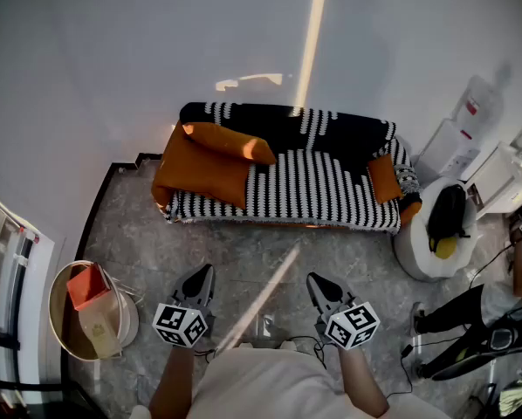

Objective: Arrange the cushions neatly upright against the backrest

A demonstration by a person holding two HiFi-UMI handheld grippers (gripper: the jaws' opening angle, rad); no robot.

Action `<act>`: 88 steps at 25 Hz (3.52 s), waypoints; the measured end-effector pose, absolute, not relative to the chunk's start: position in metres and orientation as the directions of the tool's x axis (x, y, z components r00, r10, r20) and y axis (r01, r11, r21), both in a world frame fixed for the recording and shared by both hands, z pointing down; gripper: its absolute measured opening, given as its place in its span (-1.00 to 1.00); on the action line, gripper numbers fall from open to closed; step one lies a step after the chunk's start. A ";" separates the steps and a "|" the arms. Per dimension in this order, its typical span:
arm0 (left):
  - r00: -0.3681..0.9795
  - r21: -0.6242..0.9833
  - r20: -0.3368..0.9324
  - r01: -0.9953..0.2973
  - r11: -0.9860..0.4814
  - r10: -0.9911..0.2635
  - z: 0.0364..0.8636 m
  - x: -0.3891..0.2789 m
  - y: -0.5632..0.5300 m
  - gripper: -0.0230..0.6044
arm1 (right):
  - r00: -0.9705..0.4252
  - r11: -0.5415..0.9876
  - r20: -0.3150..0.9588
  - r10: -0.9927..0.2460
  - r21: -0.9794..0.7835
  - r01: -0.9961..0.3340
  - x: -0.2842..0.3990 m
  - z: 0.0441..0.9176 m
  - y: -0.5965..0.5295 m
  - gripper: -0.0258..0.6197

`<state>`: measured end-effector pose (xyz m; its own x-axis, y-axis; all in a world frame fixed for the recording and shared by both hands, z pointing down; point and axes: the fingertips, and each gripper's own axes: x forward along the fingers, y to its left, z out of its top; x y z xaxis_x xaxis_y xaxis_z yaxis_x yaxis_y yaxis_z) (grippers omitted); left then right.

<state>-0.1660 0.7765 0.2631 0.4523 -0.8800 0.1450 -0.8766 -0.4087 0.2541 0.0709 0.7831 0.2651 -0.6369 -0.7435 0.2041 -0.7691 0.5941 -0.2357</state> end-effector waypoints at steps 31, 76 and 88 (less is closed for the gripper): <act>0.411 0.277 0.186 -0.894 -0.353 -0.893 0.296 -0.247 0.803 -0.87 | -0.670 0.606 0.196 -0.716 -0.303 -0.736 0.000 0.281 0.776 -0.85; 0.259 0.277 0.296 -0.944 -0.177 -0.919 0.327 -0.217 0.481 -0.87 | -0.857 0.762 0.219 -0.466 -0.393 -0.515 0.000 0.330 0.429 -0.85; 0.405 0.324 0.295 -0.895 -0.308 -0.865 0.335 -0.269 0.351 -0.87 | -0.791 0.687 0.255 -0.556 -0.395 -0.610 -0.057 0.335 0.336 -0.85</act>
